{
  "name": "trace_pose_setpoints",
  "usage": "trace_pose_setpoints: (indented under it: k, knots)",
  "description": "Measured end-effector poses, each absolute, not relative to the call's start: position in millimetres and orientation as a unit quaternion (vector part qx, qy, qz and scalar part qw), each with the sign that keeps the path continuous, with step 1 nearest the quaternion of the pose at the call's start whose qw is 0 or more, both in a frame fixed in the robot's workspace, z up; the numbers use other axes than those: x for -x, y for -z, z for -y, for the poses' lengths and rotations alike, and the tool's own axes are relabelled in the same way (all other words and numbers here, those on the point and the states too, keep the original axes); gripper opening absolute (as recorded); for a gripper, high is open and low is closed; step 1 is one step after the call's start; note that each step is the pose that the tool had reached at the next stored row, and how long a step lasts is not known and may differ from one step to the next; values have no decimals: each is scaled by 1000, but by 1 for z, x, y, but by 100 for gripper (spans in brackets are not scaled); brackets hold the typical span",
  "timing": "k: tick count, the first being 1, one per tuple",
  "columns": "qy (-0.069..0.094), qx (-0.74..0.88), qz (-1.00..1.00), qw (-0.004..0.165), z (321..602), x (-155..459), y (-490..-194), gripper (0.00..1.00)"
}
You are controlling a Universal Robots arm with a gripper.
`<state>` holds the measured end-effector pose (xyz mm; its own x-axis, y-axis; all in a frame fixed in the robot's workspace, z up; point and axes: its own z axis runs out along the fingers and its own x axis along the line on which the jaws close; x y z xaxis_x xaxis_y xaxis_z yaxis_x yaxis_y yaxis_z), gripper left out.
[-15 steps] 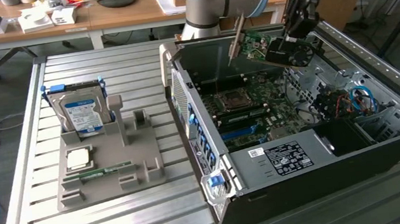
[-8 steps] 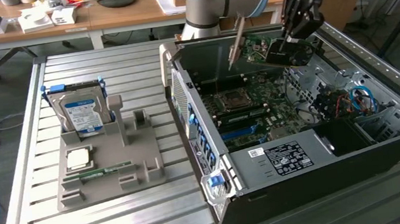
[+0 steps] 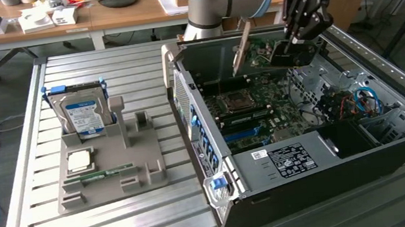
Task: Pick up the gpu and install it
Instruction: 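Insert the gpu into the slot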
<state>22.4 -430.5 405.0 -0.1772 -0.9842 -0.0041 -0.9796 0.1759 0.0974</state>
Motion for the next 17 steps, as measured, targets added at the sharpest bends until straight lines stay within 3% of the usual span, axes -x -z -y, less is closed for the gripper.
trace_pose_setpoints:
  k: [11, 17]
  knots:
    - [36, -704, 709, 33, 431, -22, -404, 26]
    - [26, -705, 709, 23, 430, -19, -404, 26]
